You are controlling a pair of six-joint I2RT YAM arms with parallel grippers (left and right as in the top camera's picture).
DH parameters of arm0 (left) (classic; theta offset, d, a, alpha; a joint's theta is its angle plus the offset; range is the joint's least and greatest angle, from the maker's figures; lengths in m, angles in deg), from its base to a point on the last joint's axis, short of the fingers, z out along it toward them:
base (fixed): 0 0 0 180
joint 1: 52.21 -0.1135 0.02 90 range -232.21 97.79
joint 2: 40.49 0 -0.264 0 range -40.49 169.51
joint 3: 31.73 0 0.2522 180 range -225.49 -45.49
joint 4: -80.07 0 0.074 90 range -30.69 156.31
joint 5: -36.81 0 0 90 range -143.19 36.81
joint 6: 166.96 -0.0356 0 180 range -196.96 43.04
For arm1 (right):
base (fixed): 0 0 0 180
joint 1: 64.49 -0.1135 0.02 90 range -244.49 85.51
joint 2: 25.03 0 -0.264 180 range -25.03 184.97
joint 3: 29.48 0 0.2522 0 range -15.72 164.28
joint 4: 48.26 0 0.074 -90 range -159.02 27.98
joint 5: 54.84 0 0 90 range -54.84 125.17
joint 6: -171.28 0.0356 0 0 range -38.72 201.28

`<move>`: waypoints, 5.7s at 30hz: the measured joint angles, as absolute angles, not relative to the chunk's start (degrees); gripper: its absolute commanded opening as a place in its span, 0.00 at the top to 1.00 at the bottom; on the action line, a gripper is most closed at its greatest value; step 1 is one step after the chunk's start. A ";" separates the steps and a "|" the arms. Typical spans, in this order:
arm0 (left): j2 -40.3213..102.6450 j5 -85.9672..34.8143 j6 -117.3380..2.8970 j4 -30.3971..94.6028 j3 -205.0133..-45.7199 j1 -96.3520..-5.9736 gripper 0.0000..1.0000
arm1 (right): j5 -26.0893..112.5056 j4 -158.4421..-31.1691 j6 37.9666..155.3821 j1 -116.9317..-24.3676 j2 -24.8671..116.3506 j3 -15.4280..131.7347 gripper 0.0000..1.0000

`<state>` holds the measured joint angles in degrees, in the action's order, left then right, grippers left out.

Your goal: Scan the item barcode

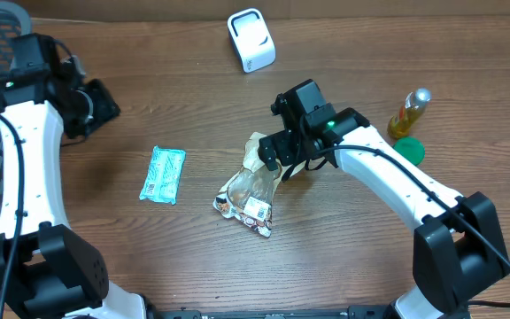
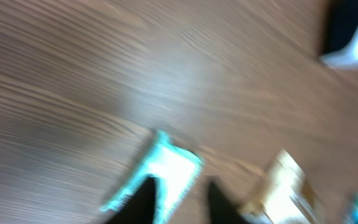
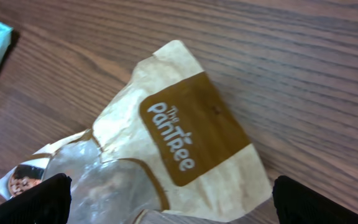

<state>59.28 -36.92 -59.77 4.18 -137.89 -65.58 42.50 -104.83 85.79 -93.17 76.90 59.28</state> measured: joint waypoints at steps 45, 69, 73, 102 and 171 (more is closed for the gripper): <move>60.22 -41.93 -33.78 21.19 -121.67 -20.99 0.96 | 42.21 -94.38 85.57 -91.67 81.51 59.28 0.00; 65.77 -42.78 -32.03 24.16 -121.94 -16.86 0.96 | 39.94 -98.01 84.33 -89.22 83.37 59.26 0.00; 65.82 -43.02 -31.86 24.18 -121.98 -16.55 0.96 | 39.57 -97.85 84.17 -89.20 83.39 59.24 0.00; 67.78 -41.75 -30.83 26.82 -117.98 -13.19 0.96 | 44.51 -109.59 90.36 -88.87 88.94 59.72 0.24; 68.02 -45.53 -51.42 6.19 -114.07 -33.45 0.96 | 70.23 -102.07 101.02 -88.89 89.27 56.63 0.28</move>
<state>68.02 -45.53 -51.42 6.19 -114.07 -33.45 70.23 -102.07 101.02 -88.89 89.27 56.63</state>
